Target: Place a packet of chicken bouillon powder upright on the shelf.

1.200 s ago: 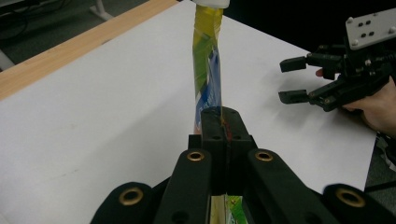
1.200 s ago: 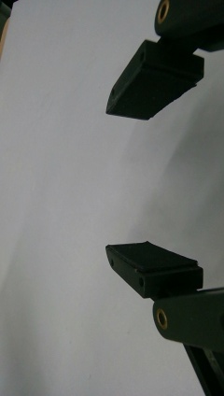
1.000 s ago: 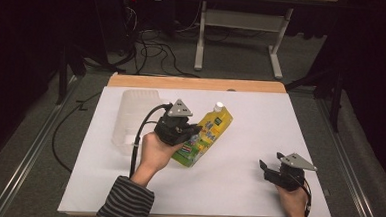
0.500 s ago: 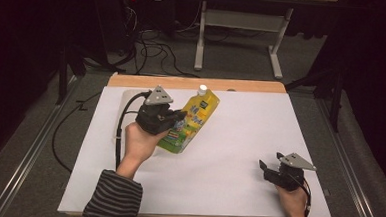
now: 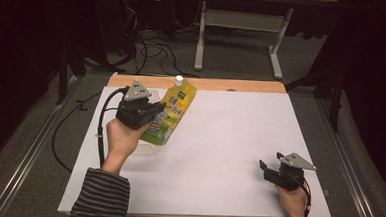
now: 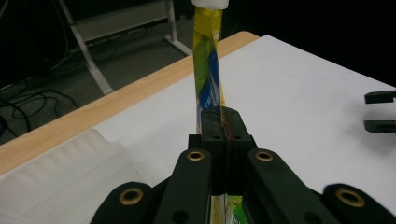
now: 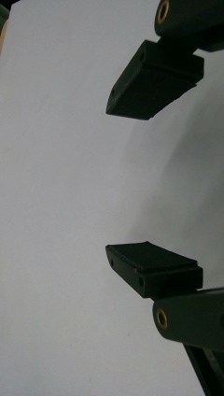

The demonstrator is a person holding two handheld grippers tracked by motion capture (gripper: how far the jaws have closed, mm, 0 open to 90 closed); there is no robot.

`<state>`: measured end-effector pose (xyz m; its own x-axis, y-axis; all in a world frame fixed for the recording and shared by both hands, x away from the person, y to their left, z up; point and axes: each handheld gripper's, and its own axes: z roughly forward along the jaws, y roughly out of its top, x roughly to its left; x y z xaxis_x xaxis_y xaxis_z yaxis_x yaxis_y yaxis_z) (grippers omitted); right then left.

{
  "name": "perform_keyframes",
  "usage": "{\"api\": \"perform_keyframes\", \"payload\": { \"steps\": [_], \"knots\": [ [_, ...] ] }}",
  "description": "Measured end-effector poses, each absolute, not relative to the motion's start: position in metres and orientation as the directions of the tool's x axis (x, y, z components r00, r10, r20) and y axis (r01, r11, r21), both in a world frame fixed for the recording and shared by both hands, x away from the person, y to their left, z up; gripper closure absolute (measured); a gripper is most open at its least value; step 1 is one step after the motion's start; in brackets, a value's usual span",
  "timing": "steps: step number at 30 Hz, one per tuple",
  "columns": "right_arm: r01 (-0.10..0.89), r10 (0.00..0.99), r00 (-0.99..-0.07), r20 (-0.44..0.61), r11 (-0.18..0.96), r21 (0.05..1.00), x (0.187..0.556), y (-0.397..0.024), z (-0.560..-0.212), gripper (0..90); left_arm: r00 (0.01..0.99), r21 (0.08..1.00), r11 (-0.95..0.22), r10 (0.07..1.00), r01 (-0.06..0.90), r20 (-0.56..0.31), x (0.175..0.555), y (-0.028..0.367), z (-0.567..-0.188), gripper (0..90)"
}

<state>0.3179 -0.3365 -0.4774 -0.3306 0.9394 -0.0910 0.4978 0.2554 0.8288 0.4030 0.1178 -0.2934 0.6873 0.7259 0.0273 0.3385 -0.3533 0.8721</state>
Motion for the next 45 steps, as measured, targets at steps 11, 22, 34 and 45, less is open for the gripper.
{"api": "perform_keyframes", "payload": {
  "steps": [11,22,34,45],
  "knots": [
    [0.491,0.932,-0.343,-0.12,0.287,0.822,0.318,-0.333,-0.478,28.5,0.636,0.852,-0.384,0.767,0.355,0.08,0.419,0.133,-0.303,90.0],
    [0.499,0.936,-0.333,-0.115,0.278,0.821,0.317,-0.333,-0.478,28.4,0.592,0.859,-0.398,0.792,0.322,0.145,0.432,0.131,-0.328,90.0],
    [0.503,0.934,-0.337,-0.12,0.286,0.816,0.318,-0.333,-0.478,28.4,0.583,0.883,-0.346,0.806,0.318,0.106,0.429,0.143,-0.353,90.0],
    [0.51,0.935,-0.335,-0.115,0.282,0.813,0.319,-0.333,-0.478,28.4,0.587,0.846,-0.389,0.801,0.364,0.116,0.422,0.164,-0.355,89.3]
  ]
}}
